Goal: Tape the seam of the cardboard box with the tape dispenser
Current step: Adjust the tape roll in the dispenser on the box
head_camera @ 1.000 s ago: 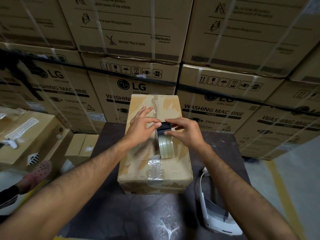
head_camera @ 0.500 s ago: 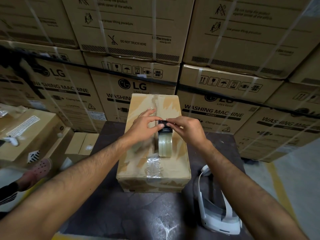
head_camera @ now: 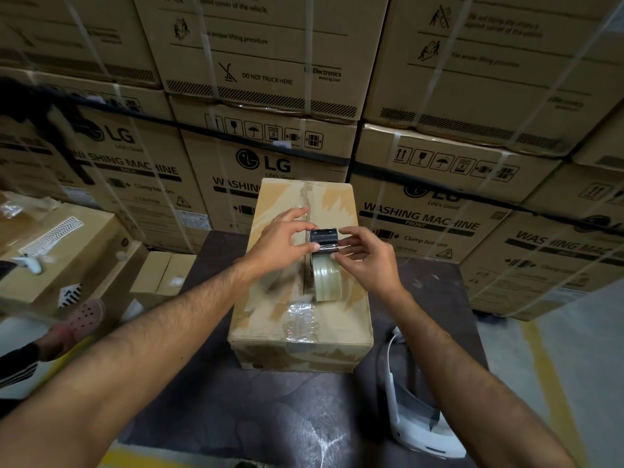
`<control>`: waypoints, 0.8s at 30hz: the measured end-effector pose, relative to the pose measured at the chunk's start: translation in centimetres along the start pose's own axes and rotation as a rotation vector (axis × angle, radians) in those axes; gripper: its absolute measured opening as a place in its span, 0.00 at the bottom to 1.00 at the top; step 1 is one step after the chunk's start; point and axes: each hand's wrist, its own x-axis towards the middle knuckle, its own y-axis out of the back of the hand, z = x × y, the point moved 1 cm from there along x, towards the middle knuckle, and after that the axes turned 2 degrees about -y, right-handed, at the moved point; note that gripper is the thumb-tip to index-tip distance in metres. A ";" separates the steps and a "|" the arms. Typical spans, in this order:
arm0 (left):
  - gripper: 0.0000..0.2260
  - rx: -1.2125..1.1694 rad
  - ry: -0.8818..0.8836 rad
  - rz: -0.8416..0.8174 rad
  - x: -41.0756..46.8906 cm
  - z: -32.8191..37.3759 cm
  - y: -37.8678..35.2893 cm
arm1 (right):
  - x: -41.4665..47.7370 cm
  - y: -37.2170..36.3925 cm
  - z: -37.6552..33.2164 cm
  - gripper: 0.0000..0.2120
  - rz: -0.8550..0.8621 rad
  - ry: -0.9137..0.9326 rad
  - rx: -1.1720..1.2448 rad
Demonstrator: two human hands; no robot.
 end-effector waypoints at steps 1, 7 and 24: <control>0.19 -0.002 0.002 -0.001 0.0 0.0 0.0 | -0.1 -0.2 0.1 0.23 0.011 0.016 -0.016; 0.19 0.024 0.006 -0.015 0.1 0.1 0.4 | 0.4 0.3 0.5 0.14 0.121 0.352 -0.377; 0.20 0.061 -0.006 -0.048 1.0 -1.0 0.2 | 3.6 1.8 -0.6 0.10 -0.172 0.758 -0.719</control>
